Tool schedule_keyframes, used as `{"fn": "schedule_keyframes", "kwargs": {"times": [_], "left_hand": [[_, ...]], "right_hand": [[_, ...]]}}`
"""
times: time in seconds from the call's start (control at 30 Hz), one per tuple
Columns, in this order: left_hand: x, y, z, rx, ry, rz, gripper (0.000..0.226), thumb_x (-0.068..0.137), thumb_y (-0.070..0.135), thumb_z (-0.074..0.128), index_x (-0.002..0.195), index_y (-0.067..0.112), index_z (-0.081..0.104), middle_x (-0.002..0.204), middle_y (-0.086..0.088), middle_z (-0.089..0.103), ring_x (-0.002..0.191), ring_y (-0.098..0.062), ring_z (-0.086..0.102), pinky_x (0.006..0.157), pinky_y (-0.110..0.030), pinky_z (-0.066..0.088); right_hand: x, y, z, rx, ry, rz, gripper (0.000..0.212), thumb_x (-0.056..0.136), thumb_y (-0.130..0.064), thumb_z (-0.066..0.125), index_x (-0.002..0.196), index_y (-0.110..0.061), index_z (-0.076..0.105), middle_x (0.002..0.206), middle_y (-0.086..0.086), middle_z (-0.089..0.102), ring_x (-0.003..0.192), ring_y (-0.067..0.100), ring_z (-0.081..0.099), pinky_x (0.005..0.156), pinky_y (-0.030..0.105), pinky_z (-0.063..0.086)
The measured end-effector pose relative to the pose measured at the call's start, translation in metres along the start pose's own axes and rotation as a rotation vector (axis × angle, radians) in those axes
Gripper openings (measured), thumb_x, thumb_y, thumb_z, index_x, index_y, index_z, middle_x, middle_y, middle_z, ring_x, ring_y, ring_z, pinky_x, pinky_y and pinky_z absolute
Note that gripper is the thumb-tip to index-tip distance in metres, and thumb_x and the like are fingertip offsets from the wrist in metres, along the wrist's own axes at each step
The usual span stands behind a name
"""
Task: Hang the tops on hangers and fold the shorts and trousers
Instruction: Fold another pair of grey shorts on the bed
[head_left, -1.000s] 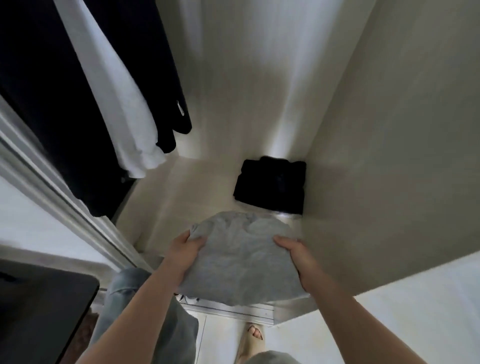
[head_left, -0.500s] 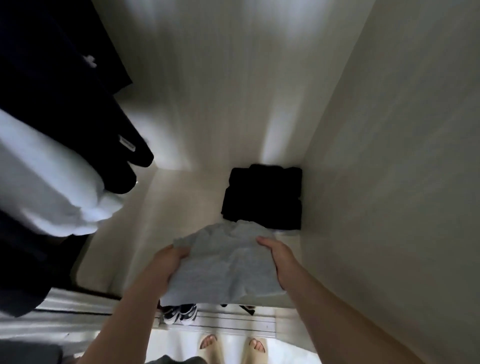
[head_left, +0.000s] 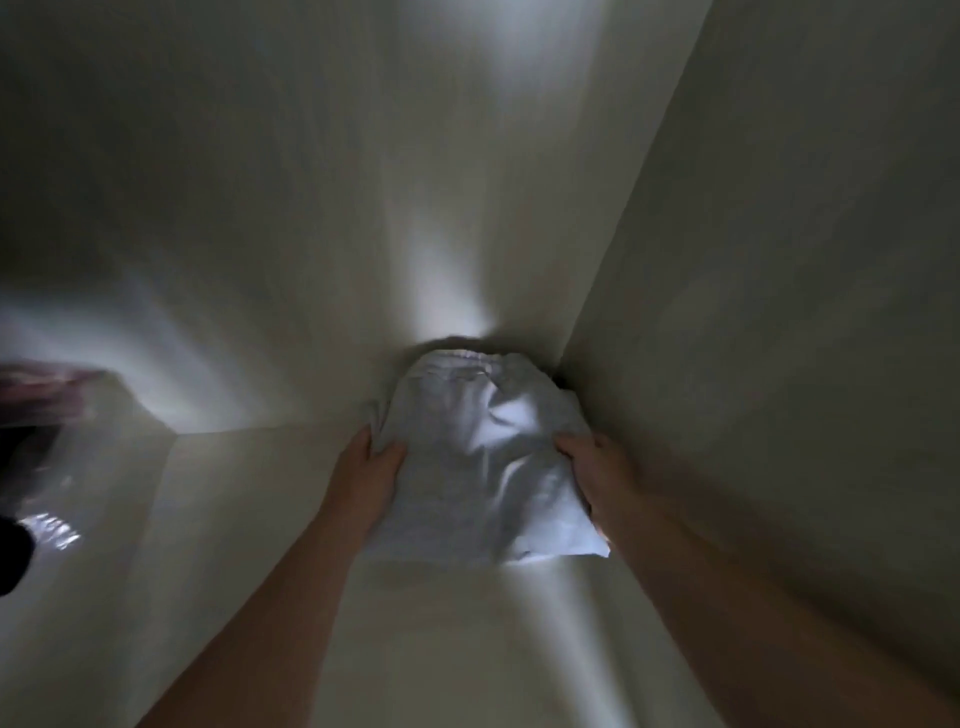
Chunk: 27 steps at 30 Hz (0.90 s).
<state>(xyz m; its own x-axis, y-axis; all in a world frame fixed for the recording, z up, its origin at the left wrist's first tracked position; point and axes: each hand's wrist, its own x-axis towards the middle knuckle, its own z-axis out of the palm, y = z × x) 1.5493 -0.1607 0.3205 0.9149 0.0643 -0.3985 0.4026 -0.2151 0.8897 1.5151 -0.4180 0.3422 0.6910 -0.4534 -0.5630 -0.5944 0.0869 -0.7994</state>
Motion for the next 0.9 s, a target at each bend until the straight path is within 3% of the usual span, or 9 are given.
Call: {"fn": "schedule_keyframes", "kwargs": {"times": [0.1, 0.2, 0.3, 0.5, 0.6, 0.7, 0.77, 0.83, 0.9], "left_hand": [[0.036, -0.058, 0.027, 0.123, -0.065, -0.13, 0.062, 0.086, 0.035, 0.071, 0.139, 0.011, 0.049, 0.134, -0.011, 0.059, 0.113, -0.026, 0.06, 0.097, -0.04, 0.049], [0.043, -0.112, 0.041, 0.24, 0.005, -0.132, 0.062, 0.087, 0.045, 0.07, 0.136, 0.013, 0.048, 0.129, -0.014, 0.062, 0.113, -0.033, 0.061, 0.09, -0.039, 0.048], [0.04, -0.135, 0.044, 0.388, 0.126, -0.055, 0.05, 0.093, 0.05, 0.06, 0.128, 0.017, 0.048, 0.116, -0.016, 0.067, 0.104, -0.038, 0.064, 0.075, -0.036, 0.04], [0.027, -0.125, 0.047, 0.351, 0.14, 0.052, 0.063, 0.093, 0.04, 0.065, 0.145, 0.016, 0.037, 0.127, -0.013, 0.065, 0.112, -0.037, 0.063, 0.086, -0.042, 0.048], [0.032, -0.112, 0.044, 0.234, 0.129, 0.033, 0.077, 0.085, 0.039, 0.076, 0.148, 0.021, 0.034, 0.135, -0.005, 0.06, 0.12, -0.029, 0.06, 0.096, -0.043, 0.049], [0.054, -0.091, 0.048, 0.126, 0.135, -0.024, 0.071, 0.076, 0.047, 0.082, 0.131, 0.021, 0.045, 0.118, 0.001, 0.062, 0.108, -0.026, 0.063, 0.088, -0.041, 0.052], [0.07, -0.074, 0.054, 0.057, 0.138, -0.044, 0.073, 0.072, 0.052, 0.084, 0.124, 0.016, 0.048, 0.111, 0.002, 0.062, 0.1, -0.022, 0.063, 0.079, -0.037, 0.052], [0.083, -0.06, 0.06, 0.006, 0.154, -0.017, 0.069, 0.073, 0.045, 0.085, 0.123, 0.011, 0.053, 0.11, 0.0, 0.063, 0.1, -0.023, 0.064, 0.078, -0.035, 0.052], [0.087, -0.051, 0.065, 0.018, 0.206, 0.105, 0.047, 0.082, 0.034, 0.08, 0.115, 0.008, 0.06, 0.104, -0.004, 0.066, 0.098, -0.027, 0.065, 0.077, -0.035, 0.052]], "right_hand": [[0.046, 0.038, 0.011, -0.267, 0.107, -0.042, 0.04, 0.088, -0.018, 0.067, 0.127, -0.011, 0.06, 0.102, 0.008, 0.066, 0.086, 0.026, 0.063, 0.071, 0.031, 0.048], [0.07, 0.084, 0.026, -0.442, 0.063, -0.038, 0.058, 0.09, -0.024, 0.071, 0.139, -0.01, 0.045, 0.122, 0.015, 0.061, 0.107, 0.032, 0.062, 0.085, 0.035, 0.05], [0.073, 0.105, 0.031, -0.515, 0.214, -0.117, 0.054, 0.089, -0.024, 0.069, 0.136, -0.008, 0.046, 0.125, 0.021, 0.063, 0.113, 0.038, 0.061, 0.087, 0.036, 0.046], [0.058, 0.103, 0.037, -0.45, 0.331, -0.281, 0.057, 0.091, -0.008, 0.059, 0.144, -0.014, 0.04, 0.136, 0.018, 0.056, 0.122, 0.038, 0.055, 0.098, 0.041, 0.046], [0.057, 0.094, 0.043, -0.502, 0.307, -0.24, 0.08, 0.086, -0.032, 0.073, 0.151, -0.022, 0.029, 0.15, 0.011, 0.044, 0.134, 0.037, 0.044, 0.108, 0.054, 0.039], [0.072, 0.066, 0.051, -0.403, 0.273, -0.169, 0.092, 0.075, -0.056, 0.076, 0.148, -0.025, 0.03, 0.147, 0.009, 0.049, 0.13, 0.038, 0.049, 0.105, 0.057, 0.043], [0.08, 0.051, 0.058, -0.44, 0.244, -0.135, 0.081, 0.077, -0.059, 0.074, 0.142, -0.025, 0.038, 0.139, 0.007, 0.056, 0.126, 0.036, 0.052, 0.107, 0.054, 0.04], [0.083, 0.043, 0.062, -0.488, 0.26, -0.193, 0.045, 0.086, -0.048, 0.067, 0.123, -0.027, 0.051, 0.123, 0.005, 0.063, 0.118, 0.034, 0.057, 0.106, 0.052, 0.039], [0.082, 0.04, 0.064, -0.441, 0.329, -0.343, 0.016, 0.09, -0.031, 0.059, 0.104, -0.025, 0.053, 0.107, 0.003, 0.065, 0.106, 0.032, 0.058, 0.102, 0.052, 0.04]]}}
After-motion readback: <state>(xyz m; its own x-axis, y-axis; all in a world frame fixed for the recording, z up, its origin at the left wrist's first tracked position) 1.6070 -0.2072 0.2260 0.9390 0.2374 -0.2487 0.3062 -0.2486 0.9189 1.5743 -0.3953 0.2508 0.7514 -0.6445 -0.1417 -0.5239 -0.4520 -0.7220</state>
